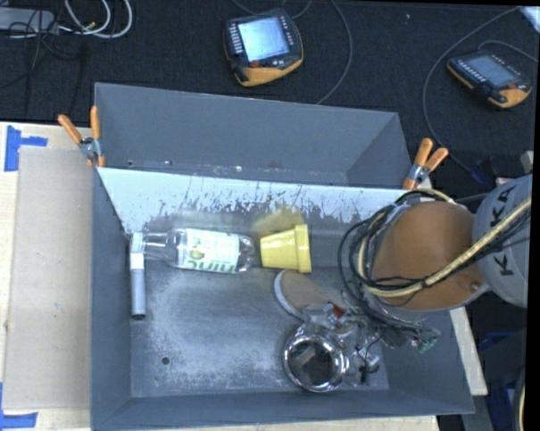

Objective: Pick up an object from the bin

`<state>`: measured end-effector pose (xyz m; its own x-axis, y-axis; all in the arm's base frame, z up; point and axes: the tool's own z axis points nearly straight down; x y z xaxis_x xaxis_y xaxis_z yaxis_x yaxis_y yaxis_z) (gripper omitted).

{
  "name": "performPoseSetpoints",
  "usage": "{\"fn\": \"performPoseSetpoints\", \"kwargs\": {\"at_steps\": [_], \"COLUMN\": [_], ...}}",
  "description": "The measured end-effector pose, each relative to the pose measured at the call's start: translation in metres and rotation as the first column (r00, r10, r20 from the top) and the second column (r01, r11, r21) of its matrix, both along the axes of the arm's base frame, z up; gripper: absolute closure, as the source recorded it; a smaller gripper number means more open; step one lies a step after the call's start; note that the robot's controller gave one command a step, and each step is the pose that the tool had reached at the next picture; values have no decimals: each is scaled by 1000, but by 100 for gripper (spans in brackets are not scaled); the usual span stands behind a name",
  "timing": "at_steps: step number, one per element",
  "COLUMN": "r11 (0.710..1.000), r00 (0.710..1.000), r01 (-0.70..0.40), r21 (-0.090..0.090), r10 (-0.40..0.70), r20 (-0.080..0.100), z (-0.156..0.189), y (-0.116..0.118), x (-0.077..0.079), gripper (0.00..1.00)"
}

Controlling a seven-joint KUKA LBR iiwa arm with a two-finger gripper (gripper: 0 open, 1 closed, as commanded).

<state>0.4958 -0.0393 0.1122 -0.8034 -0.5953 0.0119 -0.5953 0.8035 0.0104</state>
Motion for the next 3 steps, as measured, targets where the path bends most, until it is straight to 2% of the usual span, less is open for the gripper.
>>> {"fn": "performPoseSetpoints", "kwargs": {"at_steps": [1, 2, 3], "r11": [996, 961, 961], "r00": [996, 961, 961], "r01": [-92, -276, -275], "r21": [3, 5, 7], "r10": [92, 276, 275], "r20": [2, 11, 1], "z": [26, -26, -28], "y": [23, 1, 1], "x": [9, -19, -22], "gripper": [0, 0, 100]}}
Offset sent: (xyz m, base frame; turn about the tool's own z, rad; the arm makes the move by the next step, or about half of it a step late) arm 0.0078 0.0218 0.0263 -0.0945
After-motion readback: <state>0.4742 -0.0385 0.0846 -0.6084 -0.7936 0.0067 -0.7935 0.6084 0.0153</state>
